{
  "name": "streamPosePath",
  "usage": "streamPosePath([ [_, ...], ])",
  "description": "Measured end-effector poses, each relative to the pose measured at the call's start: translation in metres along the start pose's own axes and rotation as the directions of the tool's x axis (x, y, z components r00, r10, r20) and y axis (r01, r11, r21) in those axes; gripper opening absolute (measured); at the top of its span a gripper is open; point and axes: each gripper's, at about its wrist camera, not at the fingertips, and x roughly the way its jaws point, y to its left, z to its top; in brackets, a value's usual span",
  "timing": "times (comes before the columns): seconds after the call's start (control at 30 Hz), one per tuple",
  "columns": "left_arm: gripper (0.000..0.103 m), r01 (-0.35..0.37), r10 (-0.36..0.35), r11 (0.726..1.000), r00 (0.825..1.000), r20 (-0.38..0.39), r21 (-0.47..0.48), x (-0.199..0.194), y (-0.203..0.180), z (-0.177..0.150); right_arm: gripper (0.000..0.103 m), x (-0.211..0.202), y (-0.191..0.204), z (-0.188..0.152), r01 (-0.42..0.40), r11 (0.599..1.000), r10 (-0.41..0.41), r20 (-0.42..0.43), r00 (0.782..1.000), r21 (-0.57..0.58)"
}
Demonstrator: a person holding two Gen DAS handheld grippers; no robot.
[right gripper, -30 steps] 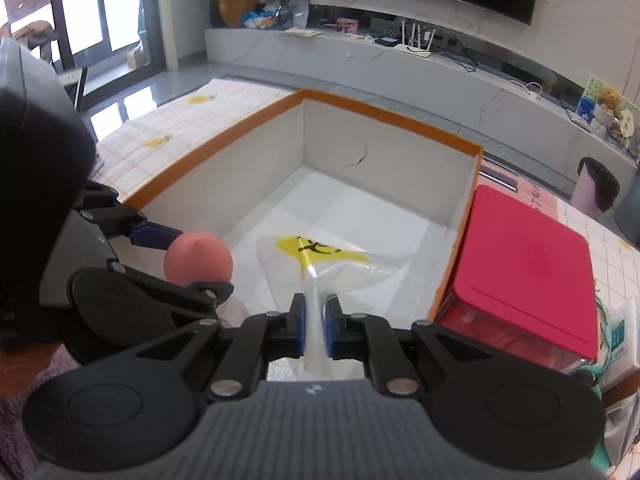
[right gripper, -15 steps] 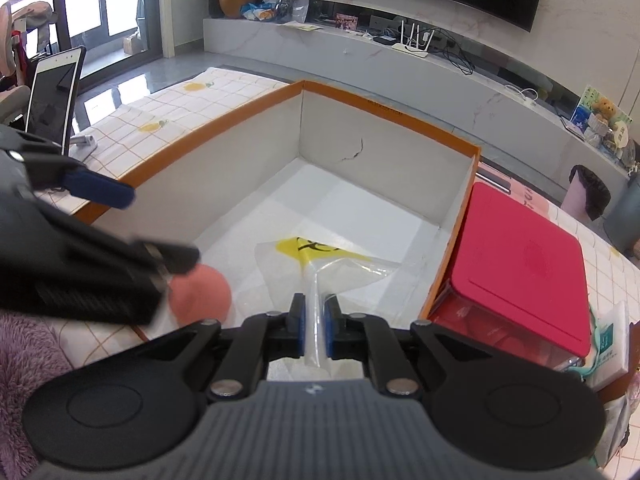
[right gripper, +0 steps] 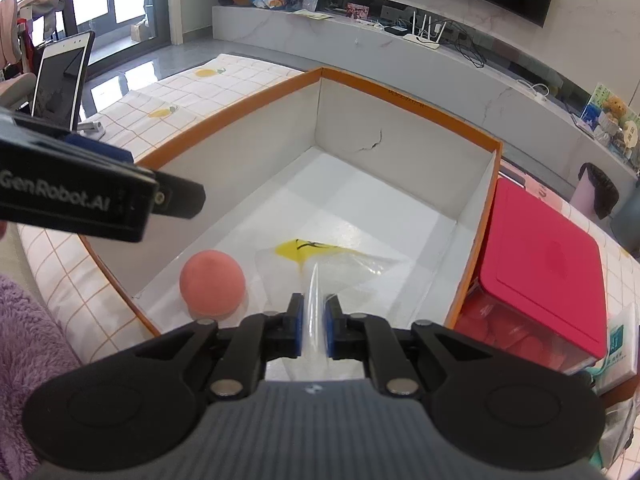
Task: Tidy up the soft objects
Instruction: 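Open both tools to drop the ball and bag into the orange box, then grasp the grey cloth with the right tool from the pile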
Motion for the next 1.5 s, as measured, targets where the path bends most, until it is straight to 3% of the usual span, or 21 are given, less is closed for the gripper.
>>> streamPosePath([
  [0.03, 0.087, 0.002, -0.002, 1.0, 1.0, -0.004, -0.003, 0.0, 0.001, -0.001, 0.021, -0.001, -0.001, 0.001, -0.01, 1.0, 0.01, 0.001, 1.0, 0.008],
  [0.07, 0.087, 0.003, -0.003, 1.0, 1.0, -0.009, -0.008, 0.001, 0.0, -0.001, 0.043, -0.003, -0.003, 0.002, -0.015, 1.0, 0.015, 0.001, 1.0, 0.018],
  [0.13, 0.087, 0.004, -0.004, 1.0, 1.0, -0.014, -0.012, 0.001, 0.001, -0.002, 0.063, -0.006, -0.005, 0.003, -0.028, 0.999, 0.028, 0.005, 1.0, 0.032],
  [0.23, 0.087, 0.006, -0.007, 1.0, 1.0, -0.014, -0.015, -0.001, 0.003, -0.003, 0.064, -0.009, -0.004, 0.004, -0.054, 0.998, 0.053, 0.009, 0.999, 0.032],
  [0.47, 0.087, -0.018, 0.018, 1.0, 1.0, -0.024, 0.021, 0.001, -0.002, -0.005, 0.087, -0.012, 0.0, 0.004, -0.07, 0.997, 0.07, -0.001, 0.998, 0.029],
  [0.63, 0.087, -0.019, 0.02, 0.999, 1.0, -0.019, 0.031, 0.0, -0.004, -0.006, 0.093, -0.016, -0.007, 0.003, -0.083, 0.995, 0.084, -0.011, 0.996, 0.049],
  [0.97, 0.087, -0.029, 0.029, 0.999, 1.0, -0.006, 0.015, -0.004, -0.003, -0.003, 0.094, -0.038, -0.016, 0.0, -0.094, 0.994, 0.093, 0.028, 0.995, 0.058],
  [1.27, 0.087, -0.065, 0.065, 0.997, 0.998, 0.021, 0.028, -0.016, -0.014, 0.001, 0.096, -0.051, -0.02, 0.003, -0.045, 0.998, 0.044, 0.053, 0.998, 0.032],
  [1.37, 0.087, -0.065, 0.064, 0.997, 0.997, 0.039, 0.035, -0.025, -0.023, 0.006, 0.098, -0.065, -0.031, 0.003, 0.006, 1.0, -0.008, 0.097, 0.995, 0.02],
  [1.5, 0.087, -0.052, 0.05, 0.998, 0.998, 0.042, 0.035, -0.031, -0.039, 0.018, 0.099, -0.089, -0.061, -0.002, 0.139, 0.99, -0.14, 0.137, 0.981, 0.017],
])
